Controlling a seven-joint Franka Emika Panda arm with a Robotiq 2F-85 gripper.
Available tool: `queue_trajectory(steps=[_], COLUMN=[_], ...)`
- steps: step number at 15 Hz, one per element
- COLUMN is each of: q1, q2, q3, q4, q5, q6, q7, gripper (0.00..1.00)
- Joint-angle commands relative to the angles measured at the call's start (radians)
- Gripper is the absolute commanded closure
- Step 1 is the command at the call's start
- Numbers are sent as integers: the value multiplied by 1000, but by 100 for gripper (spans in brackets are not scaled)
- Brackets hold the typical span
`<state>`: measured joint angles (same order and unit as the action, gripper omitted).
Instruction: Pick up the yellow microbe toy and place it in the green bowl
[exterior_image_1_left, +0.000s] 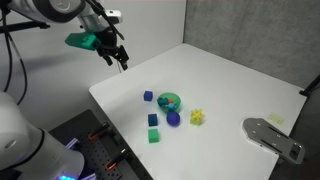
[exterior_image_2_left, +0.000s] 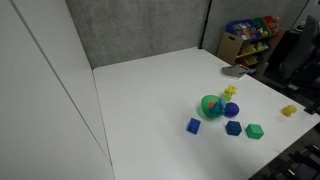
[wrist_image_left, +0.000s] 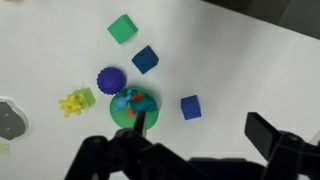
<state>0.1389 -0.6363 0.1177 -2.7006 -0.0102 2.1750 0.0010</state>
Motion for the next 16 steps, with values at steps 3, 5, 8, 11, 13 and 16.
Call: queue_trajectory(steps=[3, 5, 8, 11, 13, 16], q1=[18, 14, 5, -17, -39, -76], q2=[161, 202, 241, 278, 306, 366], q3=[-7, -10, -8, -21, -34, -54], q4=[128, 164, 190, 221, 250, 297], q5=[96, 120, 130, 126, 117, 105], q6=[4, -3, -1, -1, -2, 6], q7=[27, 28, 33, 51, 64, 69], gripper=[0, 0, 0, 0, 0, 0])
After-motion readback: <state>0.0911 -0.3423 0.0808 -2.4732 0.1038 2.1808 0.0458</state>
